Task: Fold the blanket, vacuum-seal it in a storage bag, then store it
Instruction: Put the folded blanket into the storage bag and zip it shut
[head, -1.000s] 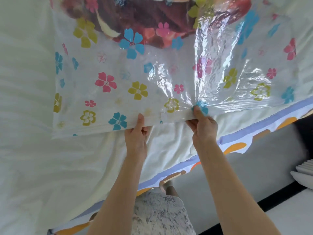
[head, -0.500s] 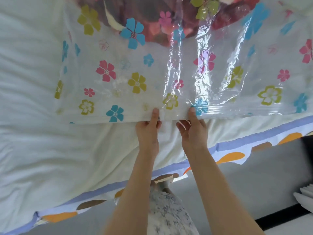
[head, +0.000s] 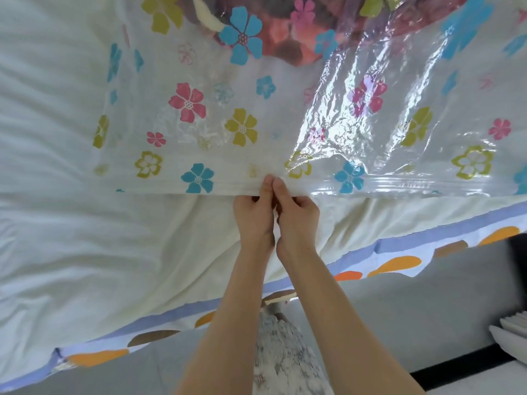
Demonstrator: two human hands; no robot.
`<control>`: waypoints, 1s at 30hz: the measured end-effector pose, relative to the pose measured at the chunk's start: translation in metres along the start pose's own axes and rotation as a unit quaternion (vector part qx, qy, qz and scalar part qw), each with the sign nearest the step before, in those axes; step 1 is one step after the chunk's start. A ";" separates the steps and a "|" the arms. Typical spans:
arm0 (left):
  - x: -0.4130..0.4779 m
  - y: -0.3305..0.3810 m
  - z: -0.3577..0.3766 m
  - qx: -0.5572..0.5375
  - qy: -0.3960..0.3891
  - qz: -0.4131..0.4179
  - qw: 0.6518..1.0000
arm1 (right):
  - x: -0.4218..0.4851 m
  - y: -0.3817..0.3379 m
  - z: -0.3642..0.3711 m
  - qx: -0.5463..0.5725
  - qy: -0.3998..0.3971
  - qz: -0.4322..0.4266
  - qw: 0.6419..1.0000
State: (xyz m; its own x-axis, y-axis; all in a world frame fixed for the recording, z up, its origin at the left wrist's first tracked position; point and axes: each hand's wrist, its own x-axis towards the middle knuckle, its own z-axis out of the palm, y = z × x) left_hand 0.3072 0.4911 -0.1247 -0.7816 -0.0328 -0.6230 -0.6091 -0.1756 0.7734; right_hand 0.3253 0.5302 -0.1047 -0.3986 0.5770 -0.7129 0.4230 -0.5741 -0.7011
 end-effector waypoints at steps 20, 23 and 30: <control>-0.001 0.005 0.005 -0.083 0.013 -0.029 0.996 | 0.004 -0.012 -0.005 0.178 0.090 0.071 0.977; -0.001 0.006 0.006 -0.091 0.015 -0.034 0.995 | 0.007 -0.014 -0.010 0.184 0.101 0.070 0.975; -0.001 0.008 0.005 -0.104 0.012 -0.034 0.994 | 0.014 -0.018 -0.023 0.143 0.092 0.069 0.983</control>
State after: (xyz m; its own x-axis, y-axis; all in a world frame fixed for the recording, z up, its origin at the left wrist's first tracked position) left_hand 0.3021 0.4945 -0.1173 -0.7351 -0.0371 -0.6770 -0.6169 -0.3776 0.6905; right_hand 0.3311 0.5619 -0.1020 -0.1874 0.5619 -0.8057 0.2058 -0.7796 -0.5915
